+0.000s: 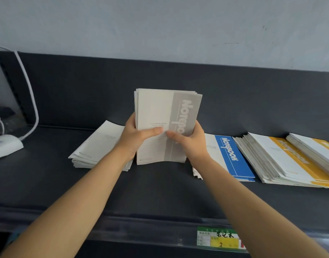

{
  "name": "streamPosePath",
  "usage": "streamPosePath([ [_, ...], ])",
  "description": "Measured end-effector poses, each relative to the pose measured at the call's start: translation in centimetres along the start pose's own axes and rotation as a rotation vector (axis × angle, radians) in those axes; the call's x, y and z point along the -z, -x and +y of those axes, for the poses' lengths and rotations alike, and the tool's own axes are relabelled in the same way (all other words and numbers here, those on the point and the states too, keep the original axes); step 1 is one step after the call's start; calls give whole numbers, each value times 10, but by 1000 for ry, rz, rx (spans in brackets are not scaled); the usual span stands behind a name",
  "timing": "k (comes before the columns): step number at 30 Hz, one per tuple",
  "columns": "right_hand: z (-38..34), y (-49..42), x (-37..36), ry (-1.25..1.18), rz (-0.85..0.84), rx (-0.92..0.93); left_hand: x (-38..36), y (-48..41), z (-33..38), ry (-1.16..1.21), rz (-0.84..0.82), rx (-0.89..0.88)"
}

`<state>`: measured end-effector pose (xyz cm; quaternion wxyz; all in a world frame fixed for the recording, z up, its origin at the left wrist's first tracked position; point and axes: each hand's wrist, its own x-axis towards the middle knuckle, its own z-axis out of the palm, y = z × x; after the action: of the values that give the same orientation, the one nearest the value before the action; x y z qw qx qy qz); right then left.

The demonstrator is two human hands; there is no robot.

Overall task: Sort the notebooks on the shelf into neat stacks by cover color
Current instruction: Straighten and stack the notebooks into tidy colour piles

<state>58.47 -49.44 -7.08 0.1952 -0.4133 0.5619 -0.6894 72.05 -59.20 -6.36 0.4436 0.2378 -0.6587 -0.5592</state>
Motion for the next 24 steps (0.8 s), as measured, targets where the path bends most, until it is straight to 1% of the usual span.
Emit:
streamPosePath([
  [2, 0, -1, 0, 10, 18, 3, 0, 0, -1, -14, 8, -40],
  [4, 0, -2, -3, -3, 14, 20, -1, -1, -1, 26, 32, -58],
  [8, -1, -1, -11, -5, 41, 43, -6, -3, -6, 54, 67, -57],
  [11, 8, -1, -9, 37, 52, 5, -5, -2, -17, -76, 86, -32],
  [13, 13, 1, -9, 106, 21, -5, -3, -1, -24, -184, 131, -58],
  [15, 15, 1, -7, 162, 23, 19, -4, -3, -24, -237, 175, -78],
  [16, 16, 0, -6, 195, 28, 28, -5, -5, -23, -242, 188, -56],
  [18, 16, -3, -4, 254, 25, 14, -5, -9, -20, -248, 175, 42],
  [21, 21, -7, 0, 284, 23, -70, -1, -15, -22, -341, 107, 159],
  [24, 25, -10, 1, 380, 52, -144, 1, -20, -28, -439, 43, 238],
])
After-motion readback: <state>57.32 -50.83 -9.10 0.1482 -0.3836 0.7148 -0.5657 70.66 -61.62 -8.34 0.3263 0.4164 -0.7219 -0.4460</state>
